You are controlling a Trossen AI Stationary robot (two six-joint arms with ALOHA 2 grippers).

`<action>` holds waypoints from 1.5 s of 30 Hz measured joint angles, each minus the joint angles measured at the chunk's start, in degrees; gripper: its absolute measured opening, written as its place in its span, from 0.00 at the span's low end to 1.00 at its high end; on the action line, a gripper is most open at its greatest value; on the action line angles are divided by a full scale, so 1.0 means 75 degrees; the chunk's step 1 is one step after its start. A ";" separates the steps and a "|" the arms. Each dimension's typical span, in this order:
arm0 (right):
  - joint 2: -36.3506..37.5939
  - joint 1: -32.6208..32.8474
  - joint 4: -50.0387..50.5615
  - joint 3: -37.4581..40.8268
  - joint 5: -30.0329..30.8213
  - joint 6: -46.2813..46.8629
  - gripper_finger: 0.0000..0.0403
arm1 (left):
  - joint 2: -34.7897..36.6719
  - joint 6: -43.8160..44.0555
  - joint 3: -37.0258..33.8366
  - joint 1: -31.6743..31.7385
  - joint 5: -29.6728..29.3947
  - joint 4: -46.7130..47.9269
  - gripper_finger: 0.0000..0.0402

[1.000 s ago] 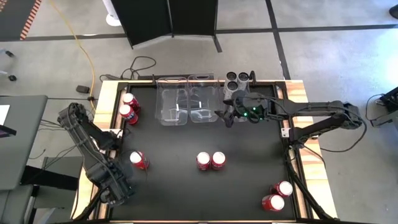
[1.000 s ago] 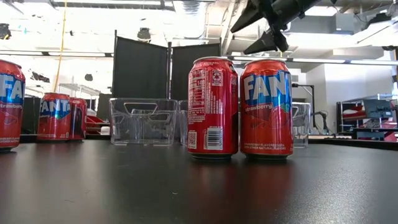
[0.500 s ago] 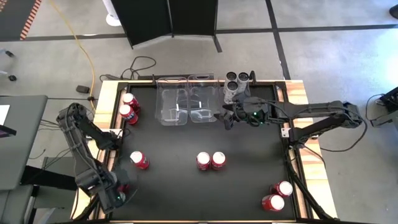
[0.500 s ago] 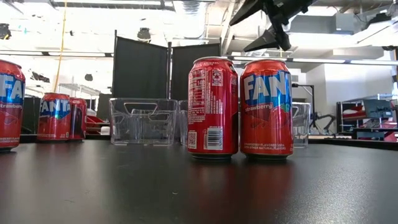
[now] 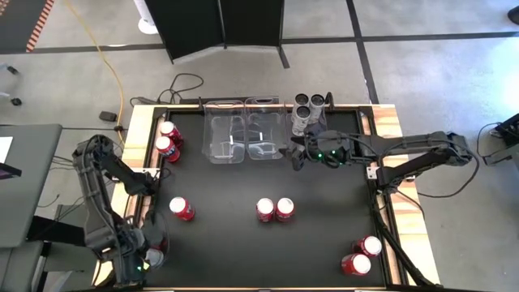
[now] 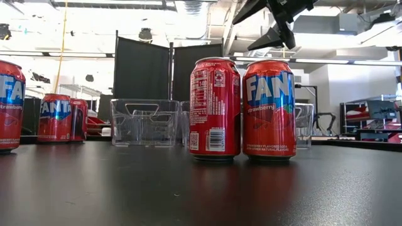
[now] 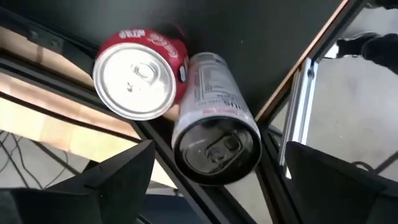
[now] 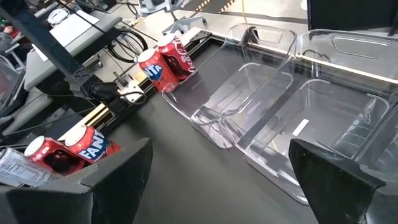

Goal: Sort soda cans
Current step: Put the white-yellow soda can into the right transparent bin

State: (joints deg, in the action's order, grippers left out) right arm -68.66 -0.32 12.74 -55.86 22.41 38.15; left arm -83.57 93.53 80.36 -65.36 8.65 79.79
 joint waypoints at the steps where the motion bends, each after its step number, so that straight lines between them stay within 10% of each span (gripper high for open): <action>1: 0.0000 0.0000 0.0001 0.0000 0.0001 0.0000 0.97 | -0.0032 0.0032 0.0000 -0.0035 0.0000 0.0002 0.89; 18: 0.0000 0.0000 -0.0004 0.0000 -0.0002 -0.0001 0.97 | -0.1216 -0.0259 0.0000 -0.0391 0.0036 0.0086 0.88; 29: 0.0000 0.0058 -0.0023 0.0000 -0.0002 0.0250 0.97 | -0.1235 -0.0337 0.0003 -0.0296 -0.0011 0.0055 0.64; 45: 0.0026 0.0143 -0.0056 0.0000 0.0026 0.0278 0.97 | -0.1174 -0.2709 -0.0006 0.2048 -0.0804 0.1067 0.63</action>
State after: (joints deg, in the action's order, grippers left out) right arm -68.47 0.75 12.32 -55.86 22.60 40.24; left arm -92.38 73.21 80.31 -50.00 2.62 87.79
